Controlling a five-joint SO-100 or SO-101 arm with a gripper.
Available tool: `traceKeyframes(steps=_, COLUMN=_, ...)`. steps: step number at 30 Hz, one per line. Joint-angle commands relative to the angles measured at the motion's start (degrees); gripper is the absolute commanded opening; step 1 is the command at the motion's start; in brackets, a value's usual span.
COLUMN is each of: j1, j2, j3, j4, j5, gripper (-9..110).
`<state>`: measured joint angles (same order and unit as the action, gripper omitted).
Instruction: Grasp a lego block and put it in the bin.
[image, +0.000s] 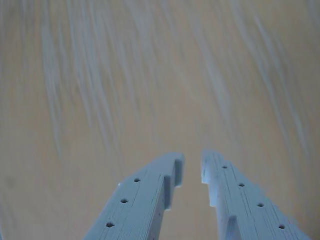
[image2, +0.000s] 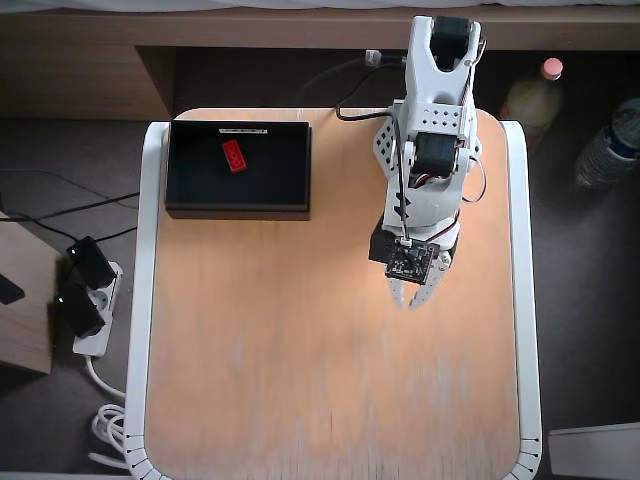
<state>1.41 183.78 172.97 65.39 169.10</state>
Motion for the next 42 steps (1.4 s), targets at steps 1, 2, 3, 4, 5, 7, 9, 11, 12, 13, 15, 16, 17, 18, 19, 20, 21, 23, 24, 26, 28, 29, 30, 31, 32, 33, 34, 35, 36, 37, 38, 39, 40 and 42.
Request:
traceKeyframes(steps=1, j1=-2.0, j2=5.1, j3=8.8, j4=8.4, j5=-0.7, gripper=0)
traceKeyframes(steps=2, j1=-2.3, j2=5.1, j3=8.8, j4=10.3, j5=-1.1, gripper=0)
traceKeyframes(steps=3, j1=-2.5, j2=5.1, j3=8.8, j4=10.8, j5=-2.5, gripper=0)
traceKeyframes(steps=4, j1=-2.5, j2=5.1, j3=8.8, j4=10.8, j5=-5.2, gripper=0)
traceKeyframes(steps=5, j1=-2.6, j2=5.1, j3=8.8, j4=10.8, j5=-5.9, gripper=0)
traceKeyframes(steps=7, j1=-2.8, j2=5.1, j3=8.8, j4=10.8, j5=-6.9, gripper=0)
traceKeyframes(steps=9, j1=-3.1, j2=5.1, j3=8.8, j4=10.8, j5=-6.9, gripper=1)
traceKeyframes(steps=11, j1=-3.2, j2=5.1, j3=8.8, j4=10.8, j5=-6.5, gripper=1)
traceKeyframes(steps=12, j1=-3.2, j2=5.1, j3=8.8, j4=10.8, j5=-6.5, gripper=1)
traceKeyframes(steps=13, j1=-3.2, j2=5.1, j3=8.8, j4=10.8, j5=-6.5, gripper=1)
traceKeyframes(steps=15, j1=-3.3, j2=5.1, j3=8.8, j4=10.8, j5=-6.5, gripper=1)
traceKeyframes(steps=16, j1=-3.3, j2=5.1, j3=8.8, j4=10.8, j5=-6.6, gripper=1)
traceKeyframes(steps=17, j1=-3.3, j2=5.1, j3=8.8, j4=10.8, j5=-6.9, gripper=1)
traceKeyframes(steps=18, j1=-3.3, j2=5.1, j3=8.8, j4=10.8, j5=-6.9, gripper=1)
traceKeyframes(steps=19, j1=-3.3, j2=5.1, j3=8.8, j4=10.8, j5=-6.9, gripper=1)
traceKeyframes(steps=20, j1=-3.3, j2=5.1, j3=8.8, j4=10.8, j5=-6.9, gripper=1)
traceKeyframes(steps=21, j1=-3.3, j2=5.1, j3=8.8, j4=10.8, j5=-6.9, gripper=1)
traceKeyframes(steps=23, j1=-3.3, j2=5.1, j3=8.8, j4=10.8, j5=-6.9, gripper=1)
traceKeyframes(steps=24, j1=-3.3, j2=5.1, j3=8.8, j4=10.8, j5=-6.9, gripper=1)
traceKeyframes(steps=26, j1=-3.3, j2=5.1, j3=8.8, j4=10.8, j5=-6.9, gripper=1)
traceKeyframes(steps=28, j1=-3.3, j2=5.1, j3=8.8, j4=10.8, j5=-6.9, gripper=1)
traceKeyframes(steps=29, j1=-3.3, j2=5.1, j3=8.8, j4=10.8, j5=-6.9, gripper=1)
traceKeyframes(steps=30, j1=-3.3, j2=5.1, j3=8.8, j4=10.8, j5=-6.9, gripper=1)
traceKeyframes(steps=31, j1=-3.3, j2=5.1, j3=8.8, j4=10.8, j5=-6.9, gripper=1)
traceKeyframes(steps=32, j1=-3.3, j2=5.1, j3=8.8, j4=10.8, j5=-6.9, gripper=1)
traceKeyframes(steps=33, j1=-3.3, j2=5.1, j3=8.8, j4=10.8, j5=-6.9, gripper=1)
traceKeyframes(steps=34, j1=-3.3, j2=5.1, j3=8.8, j4=10.8, j5=-6.9, gripper=1)
traceKeyframes(steps=35, j1=-3.3, j2=5.1, j3=8.8, j4=10.8, j5=-6.9, gripper=1)
traceKeyframes(steps=36, j1=-3.3, j2=5.1, j3=8.8, j4=10.8, j5=-6.9, gripper=1)
traceKeyframes(steps=37, j1=-3.3, j2=5.1, j3=8.8, j4=10.8, j5=-6.9, gripper=1)
traceKeyframes(steps=38, j1=-3.3, j2=5.1, j3=8.8, j4=10.8, j5=-6.9, gripper=1)
traceKeyframes(steps=39, j1=-3.3, j2=5.1, j3=8.8, j4=10.8, j5=-6.9, gripper=1)
traceKeyframes(steps=40, j1=-3.3, j2=5.1, j3=8.8, j4=10.8, j5=-6.9, gripper=1)
traceKeyframes(steps=42, j1=-3.3, j2=5.1, j3=8.8, j4=10.8, j5=-6.9, gripper=1)
